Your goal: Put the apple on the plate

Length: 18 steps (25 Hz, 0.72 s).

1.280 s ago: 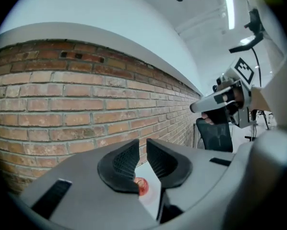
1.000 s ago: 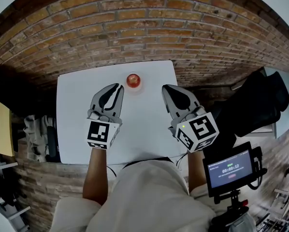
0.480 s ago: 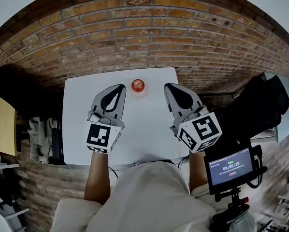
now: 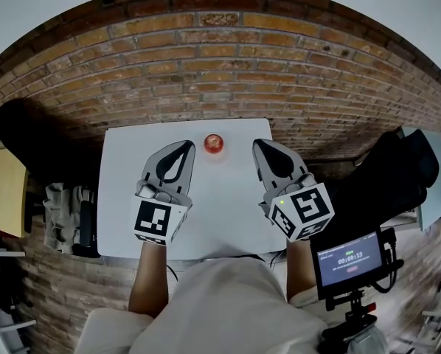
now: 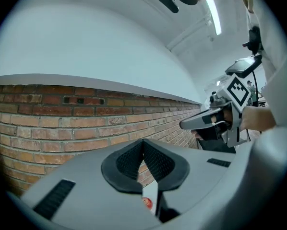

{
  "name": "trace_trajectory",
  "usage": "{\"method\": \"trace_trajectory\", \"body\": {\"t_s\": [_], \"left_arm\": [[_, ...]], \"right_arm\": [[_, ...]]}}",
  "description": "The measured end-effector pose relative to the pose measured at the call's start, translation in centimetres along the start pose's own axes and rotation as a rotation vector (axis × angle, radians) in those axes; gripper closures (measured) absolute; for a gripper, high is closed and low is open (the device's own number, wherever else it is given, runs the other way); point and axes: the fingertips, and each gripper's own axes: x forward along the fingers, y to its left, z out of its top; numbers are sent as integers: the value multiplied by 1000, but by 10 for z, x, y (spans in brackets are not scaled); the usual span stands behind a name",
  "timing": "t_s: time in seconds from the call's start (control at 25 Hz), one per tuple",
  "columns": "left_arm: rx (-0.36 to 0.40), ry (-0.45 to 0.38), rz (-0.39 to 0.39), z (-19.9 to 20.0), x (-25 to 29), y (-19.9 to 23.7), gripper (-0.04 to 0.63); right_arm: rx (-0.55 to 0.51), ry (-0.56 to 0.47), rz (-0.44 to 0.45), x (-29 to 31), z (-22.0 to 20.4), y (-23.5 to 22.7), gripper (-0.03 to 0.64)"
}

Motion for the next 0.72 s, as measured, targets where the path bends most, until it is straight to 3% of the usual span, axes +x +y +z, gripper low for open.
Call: {"method": "trace_trajectory", "body": {"t_s": [0.36,0.72], "left_arm": [[-17,-7,-10,2,4,-2,588],[13,-38,-4,10,5,2,588]], "right_arm": [[-8,16,2,0,-4,1,615],[-30,17,6,2,-2,2,615]]}}
